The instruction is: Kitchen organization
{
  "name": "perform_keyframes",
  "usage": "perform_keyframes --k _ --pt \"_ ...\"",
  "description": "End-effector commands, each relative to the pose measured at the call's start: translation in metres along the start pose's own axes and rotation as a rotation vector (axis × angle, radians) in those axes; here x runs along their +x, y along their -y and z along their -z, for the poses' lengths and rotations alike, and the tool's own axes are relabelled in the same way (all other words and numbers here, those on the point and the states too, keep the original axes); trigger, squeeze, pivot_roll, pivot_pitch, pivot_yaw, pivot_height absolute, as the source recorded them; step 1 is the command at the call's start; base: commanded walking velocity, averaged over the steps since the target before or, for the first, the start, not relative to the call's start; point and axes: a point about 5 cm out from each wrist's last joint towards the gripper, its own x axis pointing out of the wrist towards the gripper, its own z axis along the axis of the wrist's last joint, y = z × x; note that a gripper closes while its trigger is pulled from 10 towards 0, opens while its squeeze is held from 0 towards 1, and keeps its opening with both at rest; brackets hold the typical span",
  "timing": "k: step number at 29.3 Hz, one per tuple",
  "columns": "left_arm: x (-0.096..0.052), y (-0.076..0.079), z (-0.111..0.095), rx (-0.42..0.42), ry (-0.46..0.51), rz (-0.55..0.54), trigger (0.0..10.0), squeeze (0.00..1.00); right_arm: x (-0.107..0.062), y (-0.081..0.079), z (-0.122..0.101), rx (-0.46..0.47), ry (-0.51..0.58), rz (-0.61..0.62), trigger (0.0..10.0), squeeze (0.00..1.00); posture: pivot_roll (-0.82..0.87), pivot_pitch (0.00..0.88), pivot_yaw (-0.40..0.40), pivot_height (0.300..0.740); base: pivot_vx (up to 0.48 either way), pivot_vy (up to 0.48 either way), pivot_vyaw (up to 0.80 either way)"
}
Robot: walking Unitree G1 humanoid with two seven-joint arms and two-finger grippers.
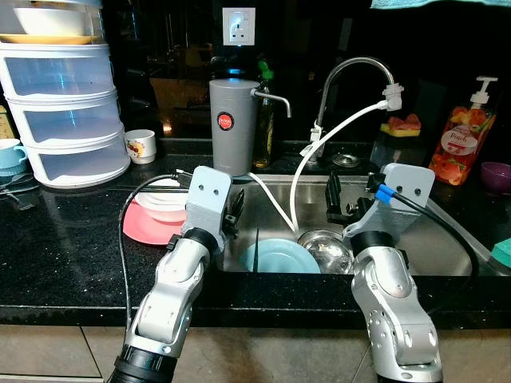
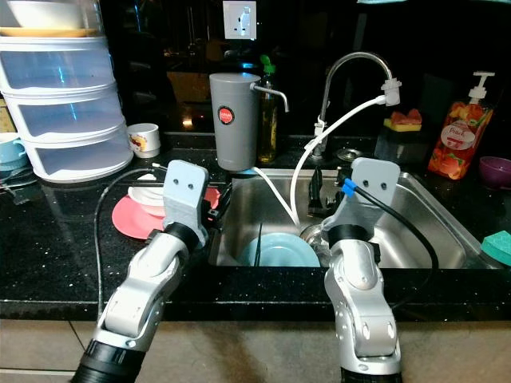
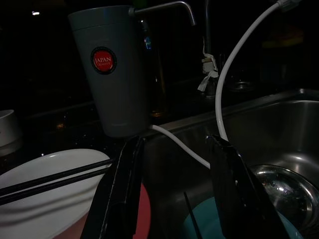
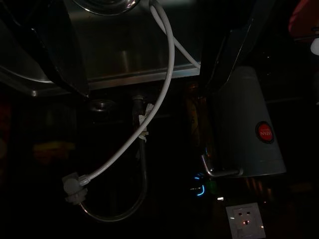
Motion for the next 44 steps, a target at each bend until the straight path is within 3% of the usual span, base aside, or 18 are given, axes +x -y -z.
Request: perform_keyframes --k 1,21,25,32,37,44 --pt "-0.001 0.001 0.0 0.001 0.005 0.005 10.0 0.0 -0.001 0.001 0.0 -0.006 0.0 0.009 10.0 0.0 0.05 0.0 -0.042 0.74 0.0 0.0 0.0" --pt "-0.001 0.0 0.0 0.008 -0.009 -0.001 10.0 0.0 0.0 0.0 0.0 -0.007 0.001 0.009 10.0 0.0 0.05 0.0 -0.035 0.74 0.0 0.0 0.0" --pt "0.001 -0.007 0.001 0.017 -0.033 -0.013 10.0 0.0 0.0 0.001 -0.001 -0.009 0.006 0.017 10.0 0.0 0.05 0.0 -0.029 0.74 0.0 0.0 0.0" --pt "0.009 -0.033 -0.004 0.028 -0.161 0.008 10.0 0.0 0.003 0.007 -0.011 -0.035 0.038 0.018 10.0 0.0 0.05 0.0 -0.029 0.74 0.0 0.0 0.0" --pt "0.016 -0.041 -0.016 0.08 -0.189 -0.003 10.0 0.0 0.006 0.007 -0.016 -0.038 0.052 0.011 10.0 0.0 0.04 0.0 -0.028 0.74 0.0 0.0 0.0" --pt "0.03 -0.049 -0.026 0.063 -0.173 0.052 10.0 0.0 0.007 0.006 -0.019 -0.041 0.063 0.008 10.0 0.0 0.03 0.0 -0.018 0.74 0.0 0.0 0.0"
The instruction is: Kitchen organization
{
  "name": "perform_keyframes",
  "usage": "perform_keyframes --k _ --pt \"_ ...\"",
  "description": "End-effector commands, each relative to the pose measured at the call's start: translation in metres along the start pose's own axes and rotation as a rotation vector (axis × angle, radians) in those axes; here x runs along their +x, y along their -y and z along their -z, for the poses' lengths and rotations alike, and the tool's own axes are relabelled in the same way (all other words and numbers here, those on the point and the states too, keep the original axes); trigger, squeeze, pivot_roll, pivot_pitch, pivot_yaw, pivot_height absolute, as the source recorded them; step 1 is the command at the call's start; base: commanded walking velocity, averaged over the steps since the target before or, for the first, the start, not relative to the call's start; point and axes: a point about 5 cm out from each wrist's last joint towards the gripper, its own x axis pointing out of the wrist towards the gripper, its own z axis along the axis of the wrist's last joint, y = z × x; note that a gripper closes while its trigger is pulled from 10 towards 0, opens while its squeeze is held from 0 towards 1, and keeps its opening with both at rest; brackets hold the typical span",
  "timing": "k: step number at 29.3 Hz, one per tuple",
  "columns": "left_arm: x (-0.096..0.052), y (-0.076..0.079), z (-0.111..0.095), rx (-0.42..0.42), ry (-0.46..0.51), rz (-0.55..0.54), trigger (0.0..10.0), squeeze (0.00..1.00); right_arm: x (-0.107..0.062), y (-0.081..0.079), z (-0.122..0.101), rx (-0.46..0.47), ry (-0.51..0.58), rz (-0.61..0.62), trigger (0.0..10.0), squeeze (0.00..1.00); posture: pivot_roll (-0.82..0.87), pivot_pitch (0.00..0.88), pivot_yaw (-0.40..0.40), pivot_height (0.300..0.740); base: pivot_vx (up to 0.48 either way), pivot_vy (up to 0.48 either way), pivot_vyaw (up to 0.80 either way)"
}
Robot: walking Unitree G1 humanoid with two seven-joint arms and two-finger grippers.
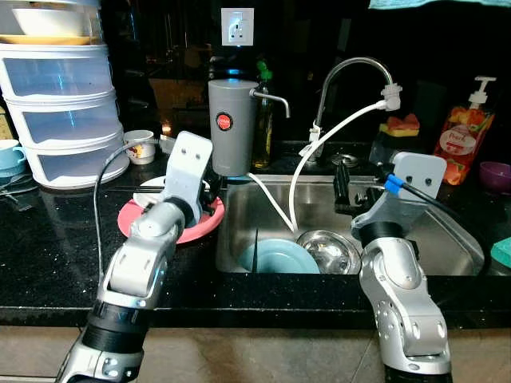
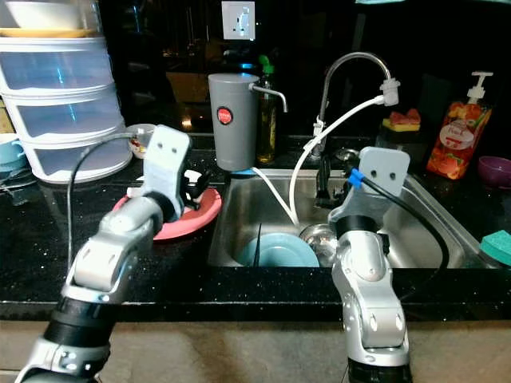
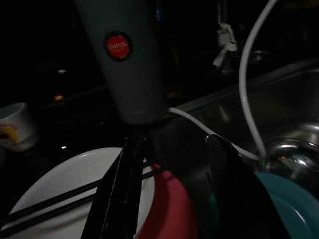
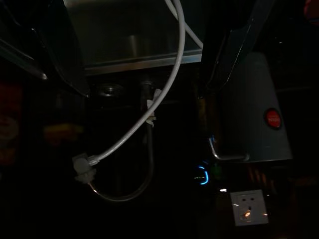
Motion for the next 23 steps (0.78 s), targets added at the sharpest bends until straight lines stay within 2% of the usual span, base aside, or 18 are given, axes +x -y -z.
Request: perform_keyframes --k 1,2,3,4,6,8,11,15,16,17,18,19,20,22,23 --pt "0.007 -0.011 0.006 -0.025 -0.066 -0.003 10.0 0.0 0.0 -0.001 -0.005 -0.005 0.016 -0.001 10.0 0.0 0.03 0.0 -0.014 0.74 0.0 0.0 0.0" --pt "0.007 -0.011 0.006 -0.025 -0.066 -0.003 10.0 0.0 0.0 -0.001 -0.005 -0.005 0.016 -0.001 10.0 0.0 0.03 0.0 -0.014 0.74 0.0 0.0 0.0" --pt "0.014 -0.023 0.013 0.049 -0.135 -0.04 10.0 0.0 0.0 -0.001 -0.004 -0.006 0.015 0.001 10.0 0.0 0.03 0.0 -0.013 0.74 0.0 0.0 0.0" --pt "0.014 -0.023 0.013 0.049 -0.135 -0.04 10.0 0.0 0.0 -0.001 -0.004 -0.006 0.015 0.001 10.0 0.0 0.03 0.0 -0.013 0.74 0.0 0.0 0.0" --pt "0.021 -0.033 0.021 0.106 -0.195 -0.086 10.0 0.0 0.0 -0.002 -0.005 -0.005 0.015 -0.002 10.0 0.0 0.03 0.0 -0.015 0.74 0.0 0.0 0.0" --pt "0.024 -0.036 0.023 0.086 -0.21 -0.105 10.0 0.0 0.001 -0.003 -0.006 -0.005 0.017 -0.006 10.0 0.0 0.03 0.0 -0.016 0.74 0.0 0.0 0.0" --pt "0.033 -0.042 0.026 -0.013 -0.244 -0.19 10.0 0.0 0.006 -0.008 -0.012 -0.016 0.039 -0.033 10.0 0.0 0.02 0.0 -0.017 0.74 0.0 0.0 0.0" --pt "0.036 -0.043 0.028 -0.035 -0.263 -0.23 10.0 0.01 0.008 -0.012 -0.016 -0.048 0.061 -0.056 10.0 0.0 0.01 0.0 -0.017 0.74 0.0 0.0 0.0" --pt "0.038 -0.045 0.027 0.021 -0.274 -0.247 10.0 1.0 0.008 -0.014 -0.019 -0.067 0.073 -0.071 10.0 0.0 0.0 0.001 -0.016 0.74 0.0 0.0 0.0" --pt "0.038 -0.045 0.027 0.021 -0.274 -0.247 10.0 1.0 0.008 -0.014 -0.019 -0.067 0.073 -0.071 10.0 0.0 0.0 0.001 -0.016 0.74 0.0 0.0 0.0" --pt "0.039 -0.048 0.022 0.148 -0.268 -0.25 10.0 1.0 0.009 -0.016 -0.021 -0.079 0.081 -0.081 10.0 0.0 0.0 0.008 -0.014 0.74 0.0 0.0 0.0" --pt "0.04 -0.054 0.012 0.468 -0.258 -0.218 10.0 1.0 0.009 -0.017 -0.024 -0.086 0.088 -0.084 10.0 0.0 -0.01 0.015 -0.007 0.74 0.0 0.0 0.0" --pt "0.04 -0.054 0.012 0.468 -0.258 -0.218 10.0 1.0 0.009 -0.017 -0.024 -0.086 0.088 -0.084 10.0 0.0 -0.01 0.015 -0.007 0.74 0.0 0.0 0.0" --pt "0.04 -0.058 0.01 0.652 -0.279 -0.179 10.0 1.0 0.009 -0.017 -0.024 -0.084 0.089 -0.079 10.0 0.0 -0.01 0.017 -0.004 0.74 0.0 0.0 0.0" --pt "0.04 -0.059 0.01 0.693 -0.29 -0.168 10.0 1.0 0.009 -0.017 -0.024 -0.084 0.089 -0.078 10.0 0.0 -0.01 0.017 -0.004 0.74 0.0 0.0 0.0"
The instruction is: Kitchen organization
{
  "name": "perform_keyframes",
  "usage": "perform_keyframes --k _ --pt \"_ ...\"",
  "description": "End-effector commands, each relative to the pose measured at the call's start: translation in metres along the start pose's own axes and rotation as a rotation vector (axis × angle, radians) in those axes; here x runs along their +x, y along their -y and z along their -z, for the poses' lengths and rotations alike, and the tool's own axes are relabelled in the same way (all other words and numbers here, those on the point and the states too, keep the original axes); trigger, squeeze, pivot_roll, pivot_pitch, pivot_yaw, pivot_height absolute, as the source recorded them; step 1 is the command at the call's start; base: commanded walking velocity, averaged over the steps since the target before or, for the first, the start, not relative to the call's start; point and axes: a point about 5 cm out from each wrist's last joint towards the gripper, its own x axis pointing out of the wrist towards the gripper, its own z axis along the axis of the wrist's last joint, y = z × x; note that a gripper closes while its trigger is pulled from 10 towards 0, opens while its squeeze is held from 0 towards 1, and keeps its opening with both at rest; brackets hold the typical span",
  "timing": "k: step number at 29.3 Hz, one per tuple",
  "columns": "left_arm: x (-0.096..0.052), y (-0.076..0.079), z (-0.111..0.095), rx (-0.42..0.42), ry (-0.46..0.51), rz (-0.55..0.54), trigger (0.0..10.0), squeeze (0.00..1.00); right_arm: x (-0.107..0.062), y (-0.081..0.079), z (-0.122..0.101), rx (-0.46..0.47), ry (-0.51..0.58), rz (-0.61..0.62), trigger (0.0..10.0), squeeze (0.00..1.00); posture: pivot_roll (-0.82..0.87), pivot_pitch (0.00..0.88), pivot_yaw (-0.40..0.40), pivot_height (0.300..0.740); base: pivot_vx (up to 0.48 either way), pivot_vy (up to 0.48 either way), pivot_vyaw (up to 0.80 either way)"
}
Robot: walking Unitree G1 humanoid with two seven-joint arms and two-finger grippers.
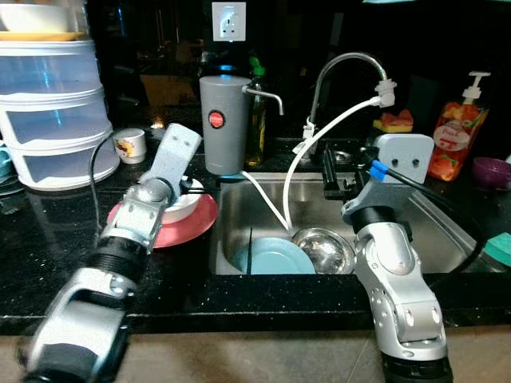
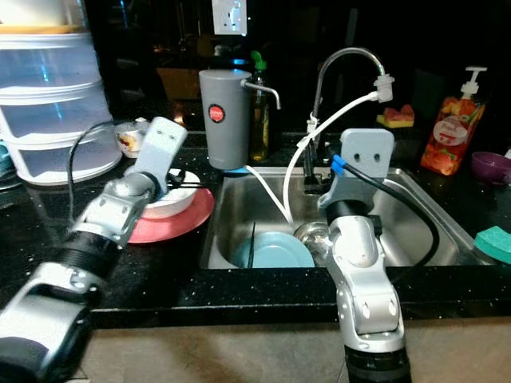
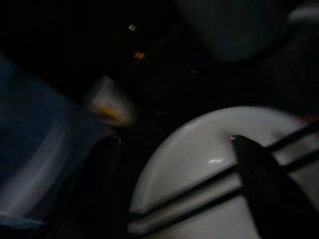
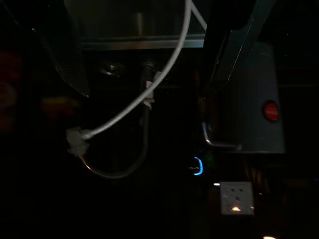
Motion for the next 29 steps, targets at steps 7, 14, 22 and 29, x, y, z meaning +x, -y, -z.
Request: perform_keyframes --k 7,14,22,29 --pt "-0.003 -0.018 -0.009 0.371 0.04 0.095 10.0 0.0 0.0 0.0 -0.004 -0.003 0.014 0.01 10.0 0.0 0.0 0.01 -0.004 0.74 0.0 0.0 0.0" --pt "-0.009 -0.02 0.005 0.625 -0.001 0.262 10.0 0.0 0.003 -0.002 -0.003 0.005 0.013 0.006 10.0 0.0 0.02 0.006 -0.007 0.74 0.0 0.0 0.0" --pt "-0.005 -0.014 0.021 0.712 -0.057 0.327 0.9 0.0 0.003 -0.002 -0.003 0.009 0.012 0.003 10.0 0.0 0.02 0.0 -0.009 0.74 0.0 0.0 0.0" --pt "-0.002 -0.013 0.023 0.742 -0.075 0.343 9.3 0.0 0.004 -0.001 -0.003 0.008 0.014 0.005 10.0 0.0 0.02 0.0 -0.008 0.74 0.0 0.0 0.0"
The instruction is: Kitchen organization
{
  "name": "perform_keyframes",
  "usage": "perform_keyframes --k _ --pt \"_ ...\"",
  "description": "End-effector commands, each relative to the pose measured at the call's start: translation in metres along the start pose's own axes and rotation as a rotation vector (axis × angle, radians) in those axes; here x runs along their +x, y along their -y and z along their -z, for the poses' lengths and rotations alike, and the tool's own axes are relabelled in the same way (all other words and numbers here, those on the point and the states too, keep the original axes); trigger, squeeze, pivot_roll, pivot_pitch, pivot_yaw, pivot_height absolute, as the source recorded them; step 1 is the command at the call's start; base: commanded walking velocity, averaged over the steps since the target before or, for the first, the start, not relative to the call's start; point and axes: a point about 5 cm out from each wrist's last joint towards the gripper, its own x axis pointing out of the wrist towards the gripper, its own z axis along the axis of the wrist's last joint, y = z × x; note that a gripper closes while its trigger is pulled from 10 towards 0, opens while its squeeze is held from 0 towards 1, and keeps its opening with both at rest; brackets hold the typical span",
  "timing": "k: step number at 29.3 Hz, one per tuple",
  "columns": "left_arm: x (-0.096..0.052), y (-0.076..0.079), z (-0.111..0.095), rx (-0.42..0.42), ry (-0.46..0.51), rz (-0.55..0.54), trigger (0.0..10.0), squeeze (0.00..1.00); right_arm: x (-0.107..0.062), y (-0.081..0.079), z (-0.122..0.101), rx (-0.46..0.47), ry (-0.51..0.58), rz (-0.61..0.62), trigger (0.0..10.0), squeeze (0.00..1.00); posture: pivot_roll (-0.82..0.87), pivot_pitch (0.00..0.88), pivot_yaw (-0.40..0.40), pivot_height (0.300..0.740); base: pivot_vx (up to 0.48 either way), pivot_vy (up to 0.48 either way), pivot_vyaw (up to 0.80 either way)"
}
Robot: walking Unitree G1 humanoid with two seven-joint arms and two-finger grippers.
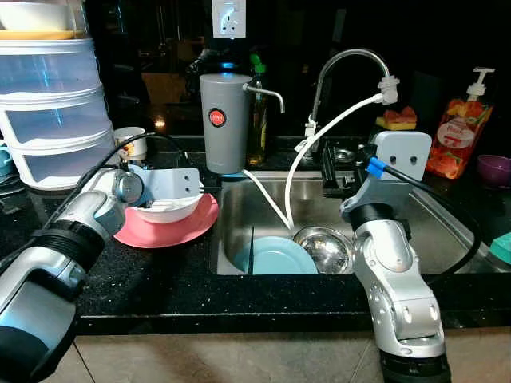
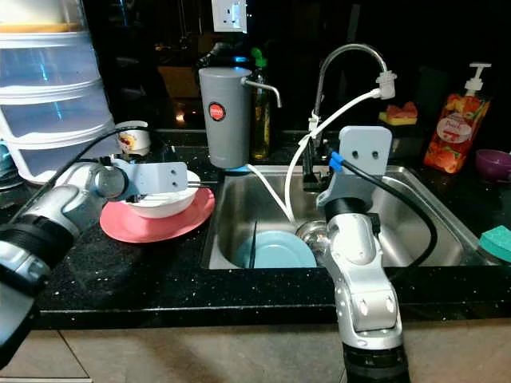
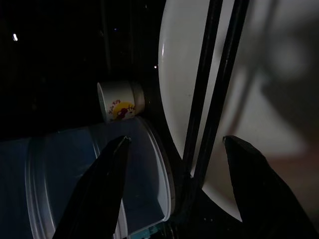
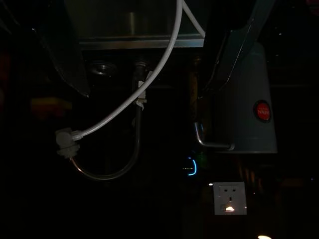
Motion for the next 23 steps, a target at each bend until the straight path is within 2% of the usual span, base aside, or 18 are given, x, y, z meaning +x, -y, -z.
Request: perform_keyframes --k 1,5,6,7,8,9,10,17,23 --pt "0.001 -0.002 -0.002 0.022 -0.003 0.008 10.0 0.0 0.002 0.001 -0.002 -0.003 0.013 0.004 10.0 0.0 0.02 0.0 -0.008 0.74 0.0 0.0 0.0" --pt "0.003 0.0 -0.003 -0.003 -0.004 0.025 10.0 0.0 0.002 0.001 -0.002 -0.004 0.014 0.004 10.0 0.0 0.02 0.0 -0.009 0.74 0.0 0.0 0.0" --pt "0.005 0.001 -0.003 -0.01 -0.003 0.035 7.3 0.0 0.002 0.002 -0.002 -0.004 0.015 0.005 10.0 0.0 0.02 0.0 -0.007 0.74 0.0 0.0 0.0" --pt "0.005 0.001 -0.003 -0.01 -0.003 0.035 7.3 0.0 0.002 0.002 -0.002 -0.004 0.015 0.005 10.0 0.0 0.02 0.0 -0.007 0.74 0.0 0.0 0.0" --pt "0.005 0.003 -0.004 -0.005 0.0 0.049 4.8 0.0 0.002 0.002 -0.002 -0.005 0.016 0.005 10.0 0.0 0.02 0.0 -0.007 0.74 0.0 0.0 0.0" --pt "0.006 0.003 -0.004 0.001 -0.006 0.047 6.2 0.0 0.002 0.002 -0.002 -0.005 0.017 0.005 10.0 0.0 0.02 0.0 -0.007 0.74 0.0 0.0 0.0" --pt "0.007 0.003 -0.004 0.001 -0.008 0.047 10.0 0.0 0.002 0.002 -0.002 -0.005 0.018 0.005 10.0 0.0 0.02 0.0 -0.007 0.74 0.0 0.0 0.0" --pt "0.012 0.009 -0.008 0.013 -0.007 0.065 10.0 0.0 0.002 0.002 -0.002 -0.007 0.016 0.004 10.0 0.0 0.02 0.0 -0.005 0.74 0.0 0.0 0.0" --pt "0.017 0.016 -0.012 -0.009 -0.008 0.08 10.0 0.0 0.003 0.001 -0.003 -0.011 0.021 0.0 10.0 0.0 0.0 0.0 -0.007 0.74 0.0 0.0 0.0"
